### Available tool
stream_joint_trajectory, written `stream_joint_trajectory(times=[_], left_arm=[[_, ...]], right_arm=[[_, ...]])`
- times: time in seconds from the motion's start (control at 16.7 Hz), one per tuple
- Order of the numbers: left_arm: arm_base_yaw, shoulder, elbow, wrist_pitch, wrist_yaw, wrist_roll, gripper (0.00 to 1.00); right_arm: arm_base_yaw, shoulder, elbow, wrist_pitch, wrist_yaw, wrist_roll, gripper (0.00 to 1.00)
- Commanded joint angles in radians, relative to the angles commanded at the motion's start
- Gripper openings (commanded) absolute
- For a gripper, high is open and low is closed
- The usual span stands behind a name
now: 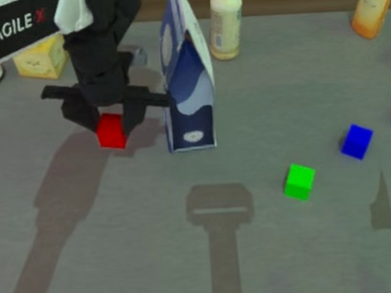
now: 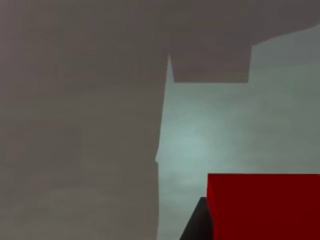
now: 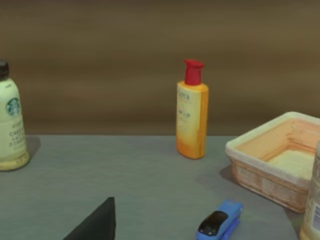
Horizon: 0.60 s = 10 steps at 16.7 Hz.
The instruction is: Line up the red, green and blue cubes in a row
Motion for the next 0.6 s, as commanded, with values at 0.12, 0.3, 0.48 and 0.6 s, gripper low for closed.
stream_joint_trajectory(times=[0.12, 0.3, 0.48, 0.6], left_arm=[[-0.064, -0.059, -0.086, 0.018, -0.005, -0.138, 0.0], [-0.152, -0.145, -0.201, 0.047, -0.012, -0.312, 0.0], [-0.203, -0.202, -0.27, 0.069, -0.017, -0.397, 0.0], [-0.208, -0.209, -0.277, 0.072, -0.018, -0.404, 0.0]], right_arm=[[0.0, 0.0, 0.0, 0.0, 0.0, 0.0, 1.0], [0.0, 0.0, 0.0, 0.0, 0.0, 0.0, 1.0], [0.0, 0.0, 0.0, 0.0, 0.0, 0.0, 1.0], [0.0, 0.0, 0.0, 0.0, 0.0, 0.0, 1.0]])
